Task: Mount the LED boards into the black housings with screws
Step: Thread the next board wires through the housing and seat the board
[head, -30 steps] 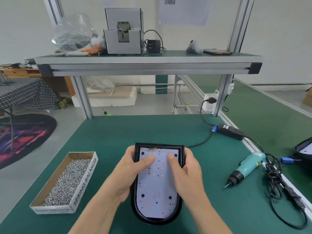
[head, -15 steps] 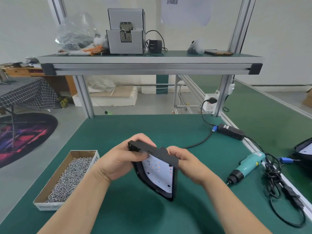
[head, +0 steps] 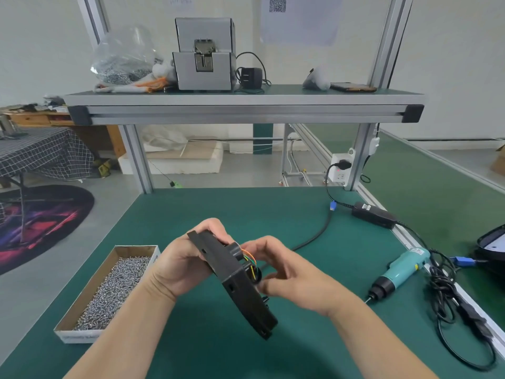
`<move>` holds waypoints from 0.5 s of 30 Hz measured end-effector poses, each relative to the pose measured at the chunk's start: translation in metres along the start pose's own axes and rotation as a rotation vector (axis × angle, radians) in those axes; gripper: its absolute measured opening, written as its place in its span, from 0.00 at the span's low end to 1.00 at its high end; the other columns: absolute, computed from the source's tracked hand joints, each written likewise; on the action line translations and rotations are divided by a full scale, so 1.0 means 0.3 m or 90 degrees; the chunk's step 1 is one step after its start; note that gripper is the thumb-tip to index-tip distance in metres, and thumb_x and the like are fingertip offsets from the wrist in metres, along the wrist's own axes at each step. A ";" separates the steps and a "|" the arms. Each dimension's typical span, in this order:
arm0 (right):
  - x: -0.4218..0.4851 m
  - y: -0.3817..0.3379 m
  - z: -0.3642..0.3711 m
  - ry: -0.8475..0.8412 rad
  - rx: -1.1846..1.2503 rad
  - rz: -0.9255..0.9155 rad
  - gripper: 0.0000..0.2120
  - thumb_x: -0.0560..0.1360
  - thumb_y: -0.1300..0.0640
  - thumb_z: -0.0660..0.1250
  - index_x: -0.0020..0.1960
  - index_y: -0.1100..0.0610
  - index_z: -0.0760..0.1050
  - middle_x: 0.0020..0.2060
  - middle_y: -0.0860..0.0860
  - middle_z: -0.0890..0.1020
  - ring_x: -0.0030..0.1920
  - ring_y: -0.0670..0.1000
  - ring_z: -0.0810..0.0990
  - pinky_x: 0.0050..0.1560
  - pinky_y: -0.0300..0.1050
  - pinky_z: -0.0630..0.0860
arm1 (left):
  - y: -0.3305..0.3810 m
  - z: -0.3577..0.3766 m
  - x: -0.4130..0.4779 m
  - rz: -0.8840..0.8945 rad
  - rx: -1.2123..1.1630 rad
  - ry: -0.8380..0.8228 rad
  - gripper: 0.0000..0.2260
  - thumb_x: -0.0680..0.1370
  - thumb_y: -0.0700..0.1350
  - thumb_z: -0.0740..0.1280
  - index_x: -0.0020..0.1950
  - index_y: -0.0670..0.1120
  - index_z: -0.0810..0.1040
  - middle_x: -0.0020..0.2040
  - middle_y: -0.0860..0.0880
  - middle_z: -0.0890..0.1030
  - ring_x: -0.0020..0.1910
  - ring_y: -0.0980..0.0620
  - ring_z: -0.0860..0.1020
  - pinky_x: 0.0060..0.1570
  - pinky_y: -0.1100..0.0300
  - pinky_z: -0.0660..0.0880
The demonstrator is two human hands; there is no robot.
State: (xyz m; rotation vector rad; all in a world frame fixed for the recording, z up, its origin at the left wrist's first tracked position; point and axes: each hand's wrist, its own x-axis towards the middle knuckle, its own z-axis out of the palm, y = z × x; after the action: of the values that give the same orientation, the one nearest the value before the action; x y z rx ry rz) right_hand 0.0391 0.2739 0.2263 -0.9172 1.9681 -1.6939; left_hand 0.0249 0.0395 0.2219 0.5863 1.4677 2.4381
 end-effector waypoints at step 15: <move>-0.017 -0.097 -0.052 0.219 -0.211 -0.027 0.14 0.80 0.53 0.64 0.37 0.54 0.75 0.27 0.49 0.63 0.28 0.49 0.59 0.29 0.41 0.58 | -0.025 -0.059 -0.035 -0.037 0.032 0.099 0.16 0.66 0.27 0.64 0.48 0.39 0.84 0.52 0.37 0.83 0.55 0.38 0.80 0.59 0.47 0.78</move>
State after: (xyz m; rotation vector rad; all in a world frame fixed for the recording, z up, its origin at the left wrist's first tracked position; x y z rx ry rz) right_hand 0.0389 0.2869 0.2571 -0.8184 2.5306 -1.6668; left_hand 0.0262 0.0248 0.2057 0.3659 1.5857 2.4556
